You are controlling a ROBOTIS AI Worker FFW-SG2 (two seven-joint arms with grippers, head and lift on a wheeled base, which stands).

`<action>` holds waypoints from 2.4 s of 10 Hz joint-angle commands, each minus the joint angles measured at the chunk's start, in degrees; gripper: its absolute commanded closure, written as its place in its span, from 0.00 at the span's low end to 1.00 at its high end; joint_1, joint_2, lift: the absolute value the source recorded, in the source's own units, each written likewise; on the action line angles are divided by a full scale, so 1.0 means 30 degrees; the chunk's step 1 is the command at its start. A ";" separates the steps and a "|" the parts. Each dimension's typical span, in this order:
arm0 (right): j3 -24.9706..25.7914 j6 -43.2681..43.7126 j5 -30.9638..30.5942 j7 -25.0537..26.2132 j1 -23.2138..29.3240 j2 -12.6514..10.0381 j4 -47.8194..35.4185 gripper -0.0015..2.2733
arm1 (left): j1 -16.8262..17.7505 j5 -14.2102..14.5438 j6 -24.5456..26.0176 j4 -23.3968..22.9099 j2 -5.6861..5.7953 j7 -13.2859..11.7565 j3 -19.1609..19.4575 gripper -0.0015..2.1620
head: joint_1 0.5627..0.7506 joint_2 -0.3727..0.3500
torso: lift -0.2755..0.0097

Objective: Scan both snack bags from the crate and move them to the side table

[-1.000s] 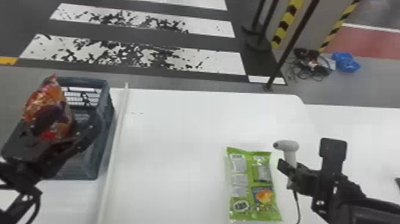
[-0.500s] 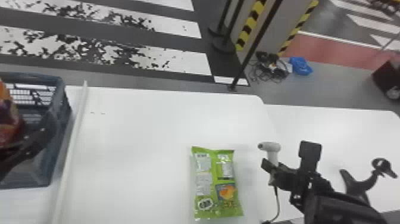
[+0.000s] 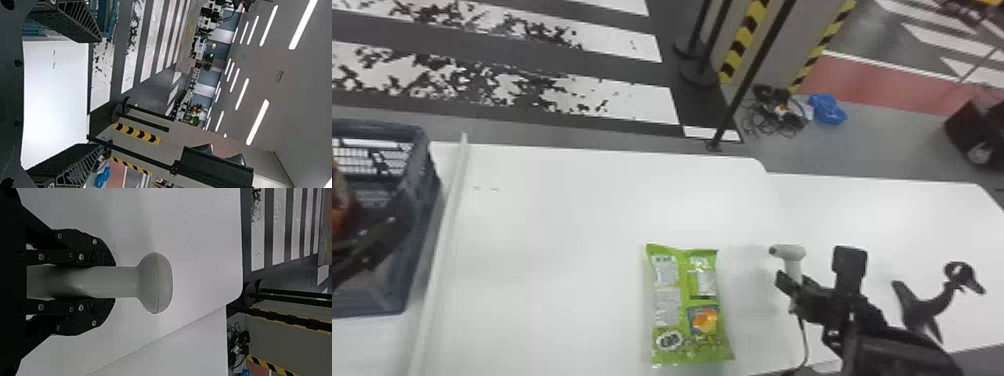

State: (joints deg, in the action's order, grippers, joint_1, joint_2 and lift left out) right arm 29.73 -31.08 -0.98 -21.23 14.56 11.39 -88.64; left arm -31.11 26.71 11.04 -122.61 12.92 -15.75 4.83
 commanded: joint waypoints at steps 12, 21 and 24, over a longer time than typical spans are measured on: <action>0.0285 0.0118 0.1411 -0.1919 0.1972 -0.0019 -0.2211 0.05 | -0.0264 -0.0583 0.0000 -0.0147 -0.0146 0.0034 -0.0202 0.02 | 0.70 0.03 | 0.86; -0.1737 -1.0429 -0.0464 -1.5630 -0.2540 0.3292 0.0425 0.08 | 0.0146 -0.0525 0.0000 0.0293 0.0118 -0.0025 -0.0232 0.02 | 0.70 0.18 | 0.86; -0.2997 -0.8495 -0.1255 -1.5659 -0.2892 0.3409 0.2300 0.08 | 0.0205 -0.0554 0.0000 0.0439 0.0060 -0.0025 -0.0378 0.02 | 0.70 0.15 | 0.86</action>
State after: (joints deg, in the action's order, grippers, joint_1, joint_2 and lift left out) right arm 21.67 -57.49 -4.28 -68.19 6.03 21.62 -82.56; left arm -30.51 25.12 11.04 -121.38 13.16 -15.82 3.86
